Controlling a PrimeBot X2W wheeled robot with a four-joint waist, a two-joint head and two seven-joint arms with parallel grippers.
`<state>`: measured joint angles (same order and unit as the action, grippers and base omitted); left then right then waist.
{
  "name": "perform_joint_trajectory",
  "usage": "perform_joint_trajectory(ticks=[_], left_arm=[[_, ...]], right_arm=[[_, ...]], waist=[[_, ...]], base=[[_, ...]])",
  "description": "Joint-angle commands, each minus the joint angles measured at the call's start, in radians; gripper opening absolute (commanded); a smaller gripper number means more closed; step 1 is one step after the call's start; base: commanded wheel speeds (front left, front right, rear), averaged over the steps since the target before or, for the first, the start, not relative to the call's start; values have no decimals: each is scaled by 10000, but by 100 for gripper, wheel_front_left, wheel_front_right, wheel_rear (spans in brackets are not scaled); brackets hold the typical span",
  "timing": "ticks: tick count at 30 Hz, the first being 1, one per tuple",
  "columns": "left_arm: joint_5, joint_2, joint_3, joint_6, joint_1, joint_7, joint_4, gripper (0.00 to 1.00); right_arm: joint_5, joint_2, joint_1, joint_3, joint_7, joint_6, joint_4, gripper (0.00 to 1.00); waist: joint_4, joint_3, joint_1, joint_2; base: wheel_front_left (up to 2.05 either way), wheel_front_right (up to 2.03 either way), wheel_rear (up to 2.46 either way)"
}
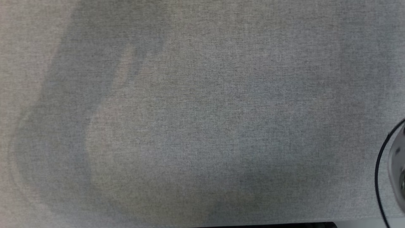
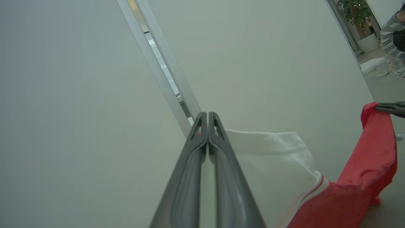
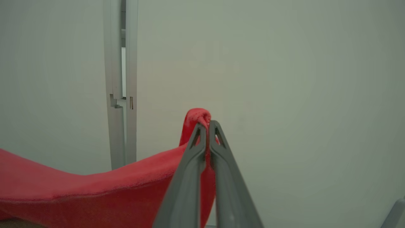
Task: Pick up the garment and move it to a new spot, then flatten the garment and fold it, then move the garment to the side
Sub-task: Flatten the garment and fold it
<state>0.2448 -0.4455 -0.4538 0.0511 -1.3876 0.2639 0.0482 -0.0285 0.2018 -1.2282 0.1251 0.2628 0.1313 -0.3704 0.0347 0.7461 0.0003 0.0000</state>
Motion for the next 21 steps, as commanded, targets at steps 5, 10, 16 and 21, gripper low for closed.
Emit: perform_joint_trajectory(ticks=[5, 10, 16, 21], left_arm=[[321, -103, 708, 355, 3477, 3, -1390, 0], [523, -38, 1049, 484, 7072, 3, -2196, 0], [723, 174, 974, 551, 10509, 4, -2487, 0], [972, 313, 1105, 404, 12467, 4, -2801, 0]], right_arm=[[720, -150, 2511, 456, 25, -10, 651, 0], [1257, -387, 4953, 657, 25, -10, 764, 0], [1585, -546, 7282, 1087, 26, -10, 1001, 0], [1718, -661, 8856, 1398, 26, -14, 1549, 0]], waist=[[270, -1157, -3, 0], [138, -2381, -3, 0], [81, -3646, -3, 0], [31, -4380, -3, 0]], base=[[0, 0, 0], [0, 0, 0], [0, 0, 0], [0, 0, 0]])
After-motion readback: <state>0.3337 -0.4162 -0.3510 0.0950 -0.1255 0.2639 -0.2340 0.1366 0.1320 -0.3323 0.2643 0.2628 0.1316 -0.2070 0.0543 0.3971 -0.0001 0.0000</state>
